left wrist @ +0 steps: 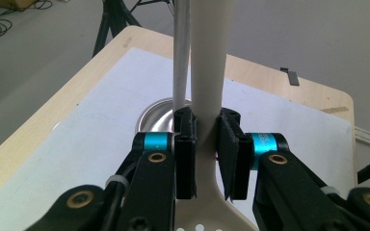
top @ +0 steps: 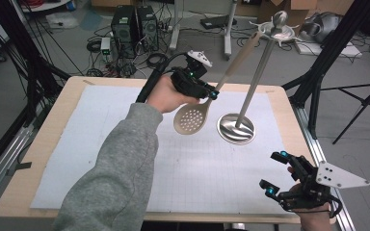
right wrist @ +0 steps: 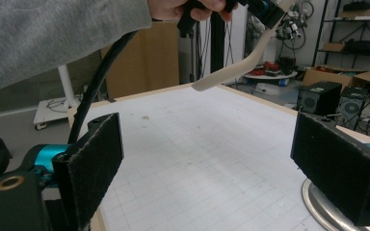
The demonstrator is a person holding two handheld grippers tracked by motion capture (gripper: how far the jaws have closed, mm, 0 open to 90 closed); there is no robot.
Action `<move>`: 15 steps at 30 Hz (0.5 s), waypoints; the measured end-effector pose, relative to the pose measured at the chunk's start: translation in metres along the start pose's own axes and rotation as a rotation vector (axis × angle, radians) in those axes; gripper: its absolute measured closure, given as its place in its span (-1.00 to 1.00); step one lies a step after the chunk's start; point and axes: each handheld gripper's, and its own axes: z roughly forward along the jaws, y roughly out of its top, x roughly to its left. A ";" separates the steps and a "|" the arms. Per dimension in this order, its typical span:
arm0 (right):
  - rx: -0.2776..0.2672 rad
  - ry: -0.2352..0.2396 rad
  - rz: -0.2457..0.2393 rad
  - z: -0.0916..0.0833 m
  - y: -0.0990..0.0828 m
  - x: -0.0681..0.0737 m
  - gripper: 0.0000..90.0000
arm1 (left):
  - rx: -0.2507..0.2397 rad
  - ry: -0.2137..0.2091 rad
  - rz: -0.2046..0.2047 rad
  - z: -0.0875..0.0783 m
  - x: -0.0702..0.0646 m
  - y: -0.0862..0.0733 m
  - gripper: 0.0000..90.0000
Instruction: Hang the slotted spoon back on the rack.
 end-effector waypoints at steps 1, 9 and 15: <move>0.000 0.000 0.006 0.000 0.000 0.000 -0.77 | -0.001 0.001 0.000 0.001 0.000 0.000 0.73; -0.001 -0.004 0.001 -0.002 0.000 0.000 -0.77 | -0.008 0.004 -0.009 0.011 -0.001 0.000 0.73; -0.005 -0.005 0.003 -0.003 0.000 0.000 -0.77 | -0.011 0.005 -0.018 0.019 -0.003 0.001 0.73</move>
